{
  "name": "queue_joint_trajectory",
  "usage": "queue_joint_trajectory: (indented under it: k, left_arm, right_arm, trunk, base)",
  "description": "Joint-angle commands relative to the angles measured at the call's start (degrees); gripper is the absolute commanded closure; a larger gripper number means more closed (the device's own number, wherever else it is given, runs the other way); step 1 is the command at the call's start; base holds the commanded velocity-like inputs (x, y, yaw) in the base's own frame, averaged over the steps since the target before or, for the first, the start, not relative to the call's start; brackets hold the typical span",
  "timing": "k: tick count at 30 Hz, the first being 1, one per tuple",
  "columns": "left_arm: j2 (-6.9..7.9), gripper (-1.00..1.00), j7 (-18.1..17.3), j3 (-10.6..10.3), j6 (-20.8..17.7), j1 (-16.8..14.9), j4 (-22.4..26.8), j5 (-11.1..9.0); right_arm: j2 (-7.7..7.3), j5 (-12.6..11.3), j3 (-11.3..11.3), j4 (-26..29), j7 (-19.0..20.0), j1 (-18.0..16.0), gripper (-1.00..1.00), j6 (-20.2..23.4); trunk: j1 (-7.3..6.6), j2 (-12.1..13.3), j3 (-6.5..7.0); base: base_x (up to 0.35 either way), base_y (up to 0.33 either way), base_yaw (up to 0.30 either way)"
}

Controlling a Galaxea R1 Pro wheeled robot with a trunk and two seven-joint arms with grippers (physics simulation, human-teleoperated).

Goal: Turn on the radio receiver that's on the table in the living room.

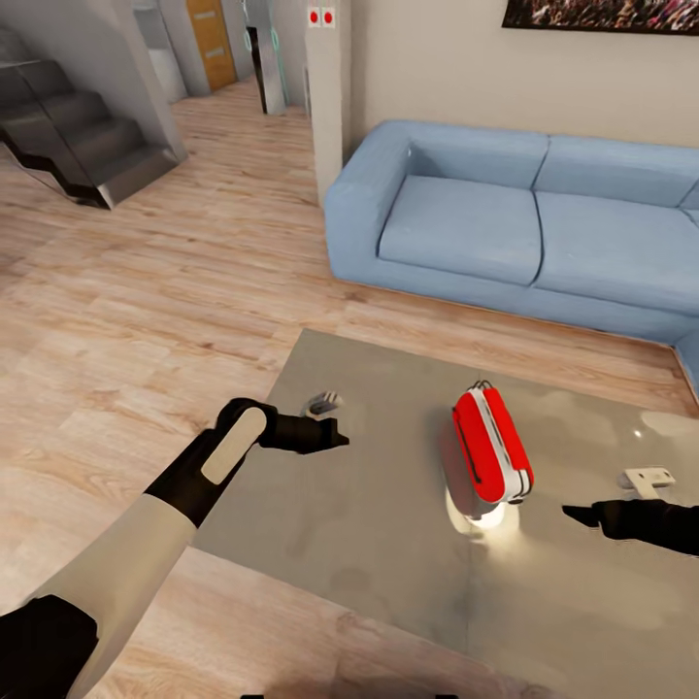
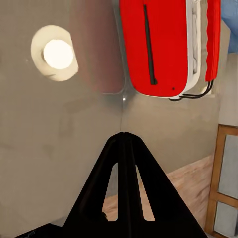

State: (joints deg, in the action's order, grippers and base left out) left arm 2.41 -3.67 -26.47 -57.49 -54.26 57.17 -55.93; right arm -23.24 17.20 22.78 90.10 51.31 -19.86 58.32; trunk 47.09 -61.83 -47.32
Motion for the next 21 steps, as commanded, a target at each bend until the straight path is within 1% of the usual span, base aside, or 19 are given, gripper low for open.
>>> queue_joint_trajectory:
  k: [1, 4, 5, 6, 8, 10, 12, 13, 14, 15, 16, 17, 18, 19, 21]
  left_arm:
    - [0.05, 1.00, 0.01, -0.48, 0.00, 0.03, 0.11, 0.03]
    - [0.45, 1.00, 0.10, -2.07, 0.23, 0.37, 0.23, 0.07]
    - [0.94, 1.00, 0.10, -2.90, 0.39, 0.59, 0.25, 0.10]
    - [1.27, 1.00, 0.11, -3.27, 0.47, 0.68, 0.27, 0.12]
    - [2.91, 1.00, 0.14, -4.16, 0.70, 0.92, 0.33, 0.15]
    - [3.93, 1.00, 0.14, -4.38, 0.85, 1.03, 0.42, 0.17]
    - [6.30, 1.00, 0.07, -4.64, 2.57, 1.94, 0.82, 0.12]
    - [6.93, 1.00, 0.03, -4.69, 3.34, 2.44, 0.87, 0.10]
    - [8.19, 1.00, -0.02, -4.77, 5.05, 3.71, 0.95, 0.08]
    - [8.76, 1.00, -0.04, -4.85, 5.90, 4.48, 0.98, 0.07]
    - [9.74, 1.00, -0.06, -5.21, 7.46, 6.12, 0.99, 0.05]
    - [10.14, 1.00, -0.07, -5.50, 8.13, 6.94, 0.96, 0.05]
    - [10.80, 1.00, -0.08, -6.31, 9.30, 8.50, 0.79, 0.04]
    - [11.05, 1.00, -0.07, -6.80, 9.81, 9.22, 0.66, 0.04]
    - [11.94, 1.00, -0.04, -9.35, 12.00, 11.66, -0.33, 0.03]
  right_arm:
    - [0.05, 0.12, 0.35, -0.07, -0.03, -0.09, -1.00, -0.29]
    - [0.20, 0.45, 1.14, -0.17, -0.10, -0.22, -1.00, -0.71]
    - [0.36, 0.92, 1.61, -0.24, -0.15, -0.24, -1.00, -0.82]
    - [0.46, 1.29, 1.83, -0.26, -0.17, -0.24, -1.00, -0.86]
    - [0.76, 3.44, 2.89, -0.37, -0.21, -0.19, -1.00, -0.95]
    - [0.87, 4.74, 3.60, -0.51, -0.19, 0.11, -1.00, -0.98]
    - [1.29, 7.20, 5.48, -0.72, -0.17, 1.45, -1.00, -1.07]
    - [1.46, 7.70, 6.05, -0.75, -0.17, 1.91, -1.00, -1.09]
    - [1.87, 8.50, 7.28, -0.80, -0.17, 2.94, -1.00, -1.18]
    - [2.10, 8.81, 7.93, -0.82, -0.16, 3.50, -1.00, -1.29]
    - [2.63, 9.32, 9.38, -0.89, -0.19, 4.61, -1.00, -1.75]
    - [2.92, 9.55, 10.16, -0.93, -0.20, 5.18, -1.00, -2.11]
    - [3.55, 10.05, 11.76, -1.01, -0.22, 6.35, -1.00, -3.01]
    - [3.92, 10.35, 12.58, -1.04, -0.23, 6.92, -1.00, -3.58]
    - [5.96, 11.96, 16.10, -1.60, -0.24, 9.21, -1.00, -6.35]
  trunk:
    - [0.00, 0.00, 0.09]
    - [0.00, 0.00, 0.36]
    - [0.00, 0.00, 0.45]
    - [0.00, 0.00, 0.54]
    - [0.00, 0.00, 0.72]
    - [0.00, 0.00, 0.90]
    - [0.00, 0.00, 1.08]
    - [0.00, 0.00, 1.17]
    - [0.00, 0.00, 1.26]
    - [0.00, 0.00, 1.35]
    - [0.00, 0.00, 1.44]
    - [0.00, 0.00, 1.53]
    - [0.00, 0.00, 1.62]
    - [0.00, 0.00, 1.71]
    - [0.00, 0.00, 1.89]
  base:
    - [0.000, 0.000, 0.140]
    - [0.000, 0.000, 0.125]
    - [0.000, 0.000, 0.104]
    - [0.000, 0.000, 0.100]
    - [0.000, 0.000, 0.086]
    - [0.000, 0.000, 0.077]
    - [0.000, 0.000, 0.063]
    - [0.000, 0.000, 0.044]
    - [0.000, 0.000, 0.028]
    - [0.000, 0.000, 0.023]
    - [0.000, 0.000, 0.015]
    - [0.000, 0.000, 0.012]
    - [0.000, 0.000, 0.007]
    - [0.000, 0.000, 0.006]
    - [0.000, 0.000, 0.003]
